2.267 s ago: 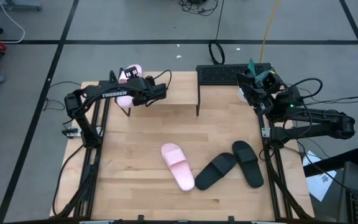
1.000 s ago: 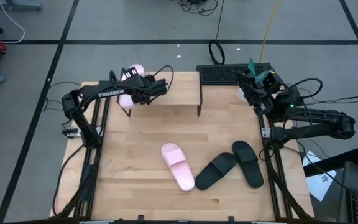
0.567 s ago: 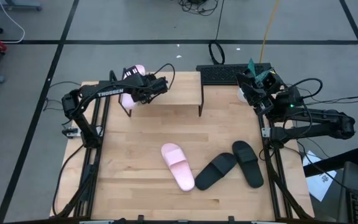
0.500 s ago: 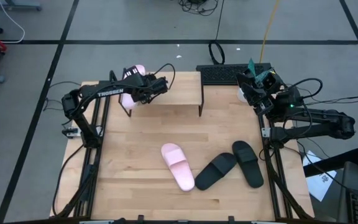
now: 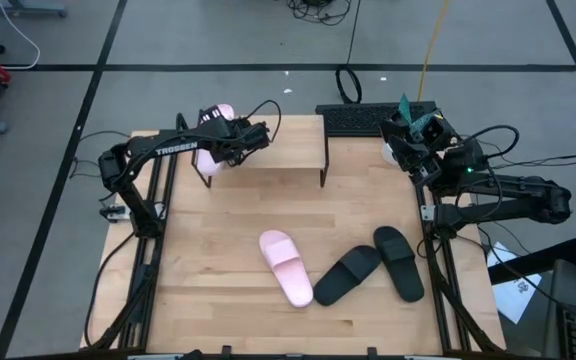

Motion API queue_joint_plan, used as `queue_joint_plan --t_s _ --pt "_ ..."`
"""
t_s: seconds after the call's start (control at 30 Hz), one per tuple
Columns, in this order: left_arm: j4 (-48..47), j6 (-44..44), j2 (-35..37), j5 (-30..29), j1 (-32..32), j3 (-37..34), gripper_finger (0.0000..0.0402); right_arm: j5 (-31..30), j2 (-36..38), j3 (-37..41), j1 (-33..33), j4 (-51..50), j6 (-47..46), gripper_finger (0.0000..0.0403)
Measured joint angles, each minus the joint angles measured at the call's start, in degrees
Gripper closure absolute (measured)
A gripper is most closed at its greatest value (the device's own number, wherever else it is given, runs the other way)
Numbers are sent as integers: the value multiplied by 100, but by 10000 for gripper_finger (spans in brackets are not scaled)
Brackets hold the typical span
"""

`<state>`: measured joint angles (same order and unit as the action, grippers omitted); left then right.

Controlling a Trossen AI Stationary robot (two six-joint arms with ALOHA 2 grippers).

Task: Pick and place slides into the shelf
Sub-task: Put the top pink slipper on the shelf

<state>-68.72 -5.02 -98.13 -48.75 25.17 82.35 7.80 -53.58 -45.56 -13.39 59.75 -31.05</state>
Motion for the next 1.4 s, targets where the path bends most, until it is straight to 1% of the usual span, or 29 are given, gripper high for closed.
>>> queue_joint_plan --t_s 0.33,0.5,0.77,1.0,1.13,1.3,1.4 --pt "-4 -76 9 -25 0 7 101 0 0 0 0 0 0 188" --pt "-12 -141 8 -104 -22 4 81 0 0 0 0 0 0 188" --pt "-43 -154 0 -116 -171 4 82 0 0 0 0 -2 7 188" --pt "-112 -154 31 -102 -179 -3 77 0 0 0 0 -1 20 188" --pt "-236 -197 70 73 -206 84 79 -9 0 0 0 -2 22 188" --pt "-449 -263 150 694 -256 401 78 -13 -2 0 0 0 63 188" --pt "-519 -287 162 750 -291 517 81 -17 -2 0 0 1 63 188"
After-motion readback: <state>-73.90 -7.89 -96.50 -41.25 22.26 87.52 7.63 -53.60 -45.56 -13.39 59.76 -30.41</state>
